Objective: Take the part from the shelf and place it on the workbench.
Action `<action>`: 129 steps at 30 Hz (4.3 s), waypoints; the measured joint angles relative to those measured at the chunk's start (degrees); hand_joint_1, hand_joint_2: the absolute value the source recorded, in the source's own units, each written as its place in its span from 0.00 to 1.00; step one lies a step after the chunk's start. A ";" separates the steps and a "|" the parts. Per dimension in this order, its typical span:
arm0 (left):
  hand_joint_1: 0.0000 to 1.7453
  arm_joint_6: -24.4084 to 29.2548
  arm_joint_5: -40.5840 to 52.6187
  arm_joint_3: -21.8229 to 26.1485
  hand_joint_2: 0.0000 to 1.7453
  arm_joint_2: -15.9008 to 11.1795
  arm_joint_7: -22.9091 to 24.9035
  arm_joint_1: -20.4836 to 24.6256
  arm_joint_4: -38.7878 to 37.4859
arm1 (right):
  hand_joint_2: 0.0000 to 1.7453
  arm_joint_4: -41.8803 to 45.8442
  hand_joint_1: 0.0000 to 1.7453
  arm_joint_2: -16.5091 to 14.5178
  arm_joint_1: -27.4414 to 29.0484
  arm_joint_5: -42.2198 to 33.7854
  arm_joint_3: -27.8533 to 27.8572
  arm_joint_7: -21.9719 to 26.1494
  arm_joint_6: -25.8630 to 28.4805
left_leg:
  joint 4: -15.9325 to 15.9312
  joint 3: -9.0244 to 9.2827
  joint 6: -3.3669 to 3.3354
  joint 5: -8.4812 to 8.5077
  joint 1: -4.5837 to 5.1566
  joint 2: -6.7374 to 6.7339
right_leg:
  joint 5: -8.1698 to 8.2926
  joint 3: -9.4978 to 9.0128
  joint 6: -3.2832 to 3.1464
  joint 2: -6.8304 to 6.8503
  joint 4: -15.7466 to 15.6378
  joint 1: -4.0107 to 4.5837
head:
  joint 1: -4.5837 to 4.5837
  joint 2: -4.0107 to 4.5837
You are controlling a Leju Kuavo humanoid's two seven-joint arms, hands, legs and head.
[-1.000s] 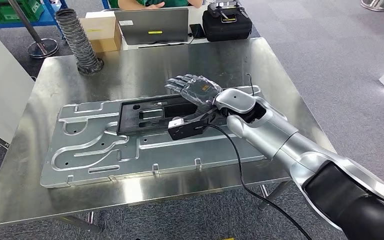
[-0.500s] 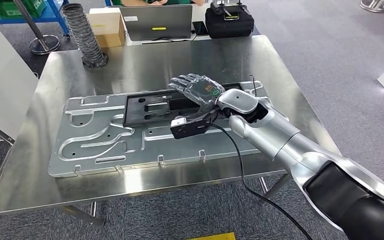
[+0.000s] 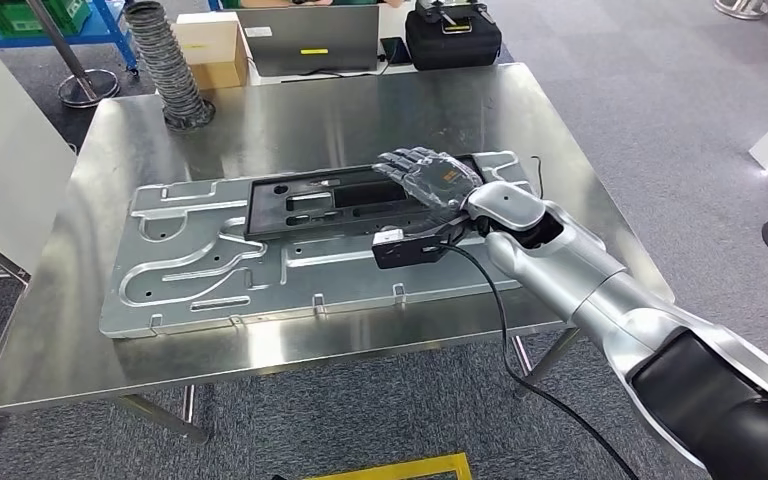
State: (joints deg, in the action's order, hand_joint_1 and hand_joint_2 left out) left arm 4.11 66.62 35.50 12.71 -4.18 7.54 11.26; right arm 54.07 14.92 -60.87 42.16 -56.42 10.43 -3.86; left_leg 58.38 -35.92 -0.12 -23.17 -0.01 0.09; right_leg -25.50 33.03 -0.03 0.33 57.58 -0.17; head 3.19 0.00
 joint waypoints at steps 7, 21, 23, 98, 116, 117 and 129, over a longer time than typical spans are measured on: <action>0.00 -0.30 0.02 0.00 0.00 -0.08 0.17 -0.10 0.00 | 0.00 0.00 0.00 0.53 1.40 0.24 0.42 -0.73 0.10 | 15.41 -4.98 1.37 -8.57 -0.54 0.05 | 1.79 1.64 -0.69 0.15 -0.40 -0.36 | 0.00 0.00; 0.00 -0.42 -0.02 -0.02 0.00 -0.06 -0.11 0.00 0.00 | 0.00 -0.01 0.00 1.49 2.06 0.95 1.49 -1.52 -0.14 | -0.69 1.23 -1.90 -0.60 -0.48 -0.13 | -6.89 9.16 2.81 -0.10 16.54 -0.68 | -0.01 0.00; 0.00 -0.42 -0.07 -0.02 0.00 -0.07 -0.13 -0.07 0.00 | 0.00 -0.02 0.00 1.66 2.25 0.98 1.55 -1.51 -0.14 | -0.41 0.41 -1.72 -0.13 -0.46 -0.08 | -5.49 6.91 2.73 -0.10 14.16 -0.67 | -0.01 0.00; 0.00 -0.39 -2.01 0.00 0.00 -0.62 -0.75 -0.62 -0.01 | 0.00 -3.93 0.00 -0.55 0.24 2.03 2.70 1.25 -0.25 | 15.89 -6.07 1.53 -8.65 -0.40 0.07 | 2.05 1.66 -0.50 0.14 -1.09 -0.35 | -0.01 0.00; 0.00 0.49 -2.10 0.00 0.00 -0.63 -0.77 -0.67 -0.02 | 0.00 -11.35 0.00 1.24 4.88 -0.96 7.12 2.61 4.72 | -0.63 -0.32 -1.73 0.49 -0.25 -0.09 | -2.76 4.02 3.02 -0.23 10.71 -0.63 | -0.02 0.00; 0.00 0.51 -2.03 0.00 0.00 -0.60 -0.68 -0.66 -0.02 | 0.00 -11.61 0.00 1.48 5.65 -1.15 7.81 2.64 5.21 | -0.49 -0.78 -1.50 0.81 -0.16 -0.07 | -2.33 0.90 2.71 -0.22 6.22 -0.50 | -0.02 0.00; 0.00 1.27 -1.87 -0.02 0.00 -0.46 0.06 -0.85 -0.02 | 0.00 -19.99 0.00 2.48 17.45 -3.61 17.42 4.27 9.15 | 15.58 -6.20 1.37 -7.68 -0.39 -0.10 | -0.39 -1.04 -0.32 0.32 -1.45 -0.11 | 0.00 0.00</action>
State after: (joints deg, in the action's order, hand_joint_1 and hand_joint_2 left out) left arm 5.38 64.75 35.47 12.25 -4.12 6.68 11.24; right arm 34.08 17.40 -43.43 38.56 -39.00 14.70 5.28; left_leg 73.96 -42.13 1.25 -30.85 -0.40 -0.01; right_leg -25.88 31.99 -0.36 0.65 56.13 -0.28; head 3.19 0.00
